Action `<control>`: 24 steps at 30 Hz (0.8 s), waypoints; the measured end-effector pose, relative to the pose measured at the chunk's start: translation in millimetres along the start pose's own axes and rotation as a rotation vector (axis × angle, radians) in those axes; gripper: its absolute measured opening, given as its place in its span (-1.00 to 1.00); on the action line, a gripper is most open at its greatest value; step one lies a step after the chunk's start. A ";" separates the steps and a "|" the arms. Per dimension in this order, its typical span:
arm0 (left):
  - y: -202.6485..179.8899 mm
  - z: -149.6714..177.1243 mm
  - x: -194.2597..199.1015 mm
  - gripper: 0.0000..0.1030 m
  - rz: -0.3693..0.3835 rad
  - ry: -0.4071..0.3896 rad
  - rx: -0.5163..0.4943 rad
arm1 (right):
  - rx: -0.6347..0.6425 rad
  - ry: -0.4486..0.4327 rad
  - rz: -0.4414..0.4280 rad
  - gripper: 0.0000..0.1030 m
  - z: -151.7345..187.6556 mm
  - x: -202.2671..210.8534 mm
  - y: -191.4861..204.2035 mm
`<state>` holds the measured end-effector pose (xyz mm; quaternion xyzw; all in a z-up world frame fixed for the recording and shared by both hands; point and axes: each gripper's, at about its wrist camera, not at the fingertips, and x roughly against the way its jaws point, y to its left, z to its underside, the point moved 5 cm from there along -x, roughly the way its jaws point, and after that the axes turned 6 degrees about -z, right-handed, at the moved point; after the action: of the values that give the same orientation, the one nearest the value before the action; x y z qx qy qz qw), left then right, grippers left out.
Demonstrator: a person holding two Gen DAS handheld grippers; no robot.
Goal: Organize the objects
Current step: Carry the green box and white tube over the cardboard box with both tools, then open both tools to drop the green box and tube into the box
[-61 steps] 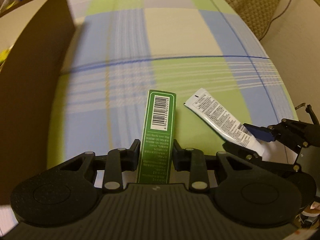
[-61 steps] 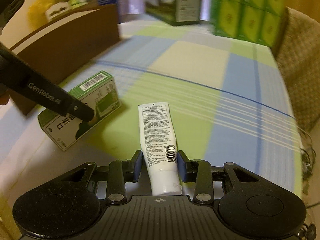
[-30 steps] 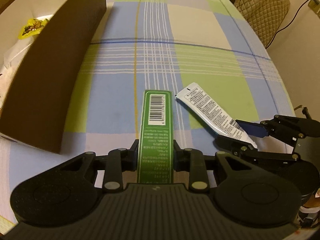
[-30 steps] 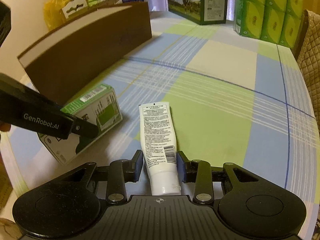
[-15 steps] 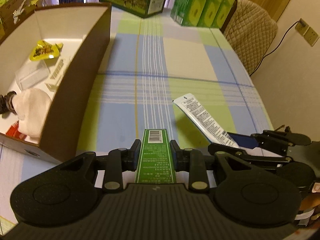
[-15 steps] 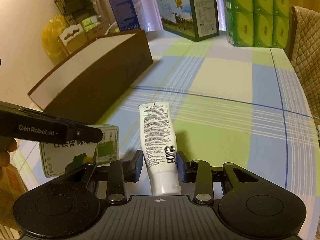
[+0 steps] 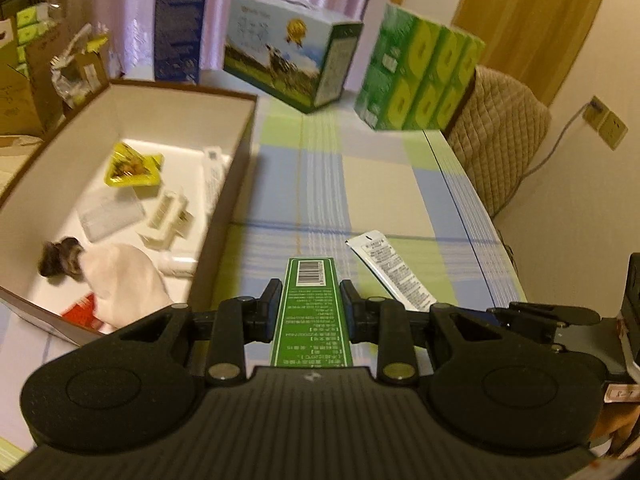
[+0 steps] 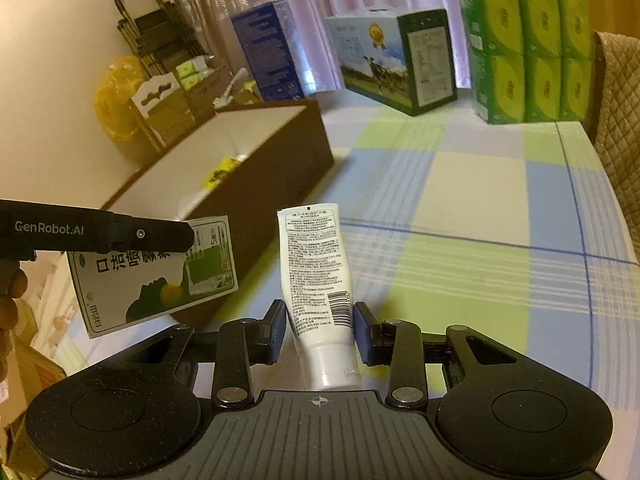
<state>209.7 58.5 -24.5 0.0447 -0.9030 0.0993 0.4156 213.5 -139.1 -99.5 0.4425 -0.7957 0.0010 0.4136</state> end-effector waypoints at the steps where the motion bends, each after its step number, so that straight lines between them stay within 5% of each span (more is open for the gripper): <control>1: 4.6 -2.9 3.3 -0.50 -0.006 -0.009 0.004 | -0.001 -0.002 -0.007 -0.36 -3.5 -1.2 4.0; 24: 135.4 -57.6 20.1 -0.50 -0.117 -0.106 0.060 | -0.023 -0.016 -0.136 -0.36 -82.0 -89.1 120.2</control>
<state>217.3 203.2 8.0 0.1147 -0.9163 0.0992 0.3707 206.3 26.8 -60.5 0.4907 -0.7670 -0.0398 0.4116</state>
